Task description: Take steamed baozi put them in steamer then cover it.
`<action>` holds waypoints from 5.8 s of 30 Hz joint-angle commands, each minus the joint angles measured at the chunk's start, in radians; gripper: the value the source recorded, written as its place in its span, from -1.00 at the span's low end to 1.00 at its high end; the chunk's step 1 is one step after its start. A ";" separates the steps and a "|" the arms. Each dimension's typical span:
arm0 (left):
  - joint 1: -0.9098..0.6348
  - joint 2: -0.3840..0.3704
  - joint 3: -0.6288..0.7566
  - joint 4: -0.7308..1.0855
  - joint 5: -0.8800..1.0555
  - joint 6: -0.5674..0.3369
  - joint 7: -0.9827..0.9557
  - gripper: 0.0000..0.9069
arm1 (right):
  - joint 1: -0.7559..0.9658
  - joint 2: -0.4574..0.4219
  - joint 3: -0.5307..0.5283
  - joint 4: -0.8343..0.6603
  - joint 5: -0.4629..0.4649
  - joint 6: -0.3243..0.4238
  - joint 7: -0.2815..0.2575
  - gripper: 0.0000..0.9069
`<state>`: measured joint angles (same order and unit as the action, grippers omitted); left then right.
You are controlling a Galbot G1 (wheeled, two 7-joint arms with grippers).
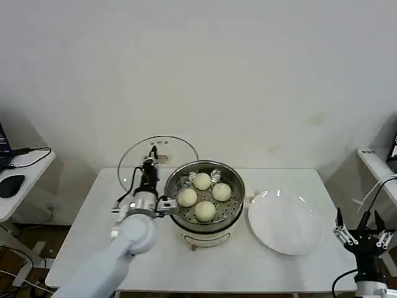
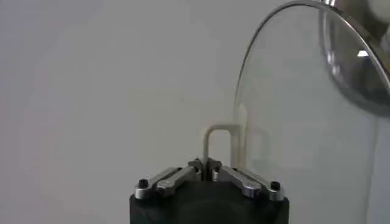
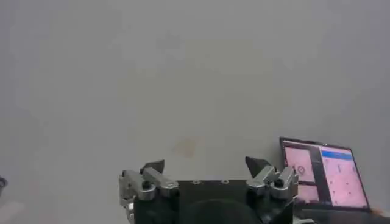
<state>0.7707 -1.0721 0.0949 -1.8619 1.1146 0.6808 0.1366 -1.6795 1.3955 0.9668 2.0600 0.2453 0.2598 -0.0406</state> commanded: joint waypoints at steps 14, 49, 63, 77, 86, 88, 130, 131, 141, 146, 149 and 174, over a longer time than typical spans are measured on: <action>0.001 -0.304 0.160 0.099 0.241 0.046 0.072 -1.00 | 0.007 0.021 -0.029 -0.017 -0.051 0.009 0.000 1.00; 0.068 -0.280 0.158 0.116 0.300 0.009 0.116 -1.00 | 0.004 0.023 -0.053 -0.011 -0.047 0.014 -0.007 1.00; 0.057 -0.294 0.156 0.134 0.299 0.007 0.114 -1.00 | 0.000 0.025 -0.058 -0.011 -0.048 0.017 -0.010 1.00; 0.053 -0.304 0.157 0.139 0.299 0.007 0.121 -1.00 | -0.004 0.030 -0.066 -0.011 -0.054 0.022 -0.013 1.00; 0.058 -0.305 0.155 0.132 0.304 0.004 0.134 1.00 | -0.007 0.033 -0.067 -0.009 -0.058 0.023 -0.015 1.00; 0.058 -0.306 0.155 0.131 0.304 0.003 0.132 1.00 | -0.008 0.033 -0.068 -0.008 -0.060 0.023 -0.015 1.00; 0.080 -0.264 0.159 0.035 0.306 -0.004 0.155 1.00 | -0.020 0.047 -0.078 -0.001 -0.075 0.034 -0.021 1.00; 0.082 -0.260 0.159 0.029 0.306 -0.005 0.155 1.00 | -0.021 0.048 -0.079 -0.002 -0.075 0.035 -0.021 1.00; 0.110 -0.204 0.166 -0.068 0.290 -0.015 0.161 1.00 | -0.023 0.053 -0.081 -0.005 -0.079 0.040 -0.021 1.00; 0.130 -0.175 0.157 -0.128 0.279 -0.021 0.157 1.00 | -0.024 0.056 -0.081 -0.007 -0.081 0.042 -0.020 1.00; 0.150 -0.156 0.141 -0.175 0.277 -0.029 0.154 1.00 | -0.025 0.060 -0.083 -0.009 -0.084 0.044 -0.020 1.00; 0.776 -0.084 -0.739 -0.428 -1.129 -0.566 -0.288 1.00 | -0.057 0.021 -0.124 0.027 -0.059 0.016 -0.017 1.00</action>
<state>1.1955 -1.1567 -0.1241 -2.2715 0.8549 0.4894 0.0653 -1.7281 1.4331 0.8756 2.0622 0.1752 0.3133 -0.0577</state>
